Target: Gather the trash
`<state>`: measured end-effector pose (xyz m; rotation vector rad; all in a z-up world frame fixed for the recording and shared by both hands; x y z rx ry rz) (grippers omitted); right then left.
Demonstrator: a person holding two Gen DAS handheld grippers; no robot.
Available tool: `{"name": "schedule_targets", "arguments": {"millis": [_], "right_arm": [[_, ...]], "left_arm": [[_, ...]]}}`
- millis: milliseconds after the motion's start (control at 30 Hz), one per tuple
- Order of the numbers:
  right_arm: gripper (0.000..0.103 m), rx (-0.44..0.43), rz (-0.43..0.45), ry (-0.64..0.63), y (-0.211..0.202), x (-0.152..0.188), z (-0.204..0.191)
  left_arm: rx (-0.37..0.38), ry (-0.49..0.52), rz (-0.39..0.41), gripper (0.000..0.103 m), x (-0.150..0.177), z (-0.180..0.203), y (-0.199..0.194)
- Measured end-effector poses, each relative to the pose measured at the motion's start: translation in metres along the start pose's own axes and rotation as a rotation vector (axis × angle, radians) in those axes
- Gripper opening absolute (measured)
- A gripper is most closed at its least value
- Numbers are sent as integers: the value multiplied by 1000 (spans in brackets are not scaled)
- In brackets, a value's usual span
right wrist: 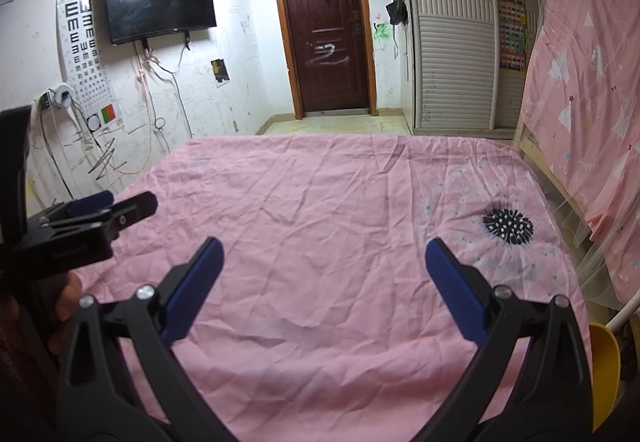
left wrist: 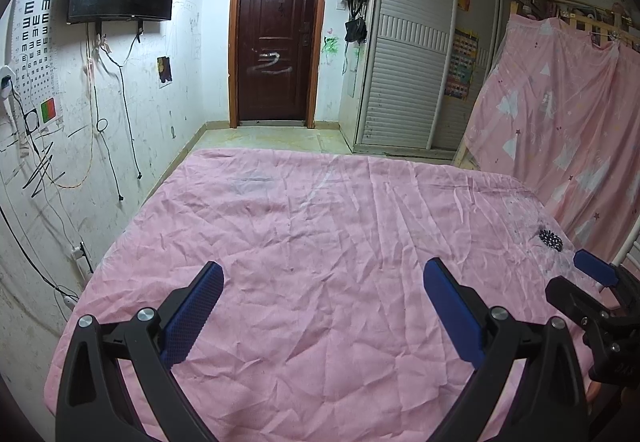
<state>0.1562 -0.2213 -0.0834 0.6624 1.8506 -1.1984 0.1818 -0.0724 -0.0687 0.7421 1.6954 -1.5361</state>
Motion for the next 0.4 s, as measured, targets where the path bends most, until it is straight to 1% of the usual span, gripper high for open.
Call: {"name": "schedule_targets", "arguments": {"millis": [400], "right_arm": [[97, 0, -2, 1, 0, 0, 0]], "left_arm": [[0, 6, -5, 94, 2, 2, 0]]}}
Point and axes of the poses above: each gripper's, at about its wrist camera, not at the fingertips, and y roughly the way its jaws point, z to its right, x to its underside, the point moved 8 cm from there along y, roughly the way its jaws point, and after that the axes turned 9 degrees about -x, right-handed, at the moved point
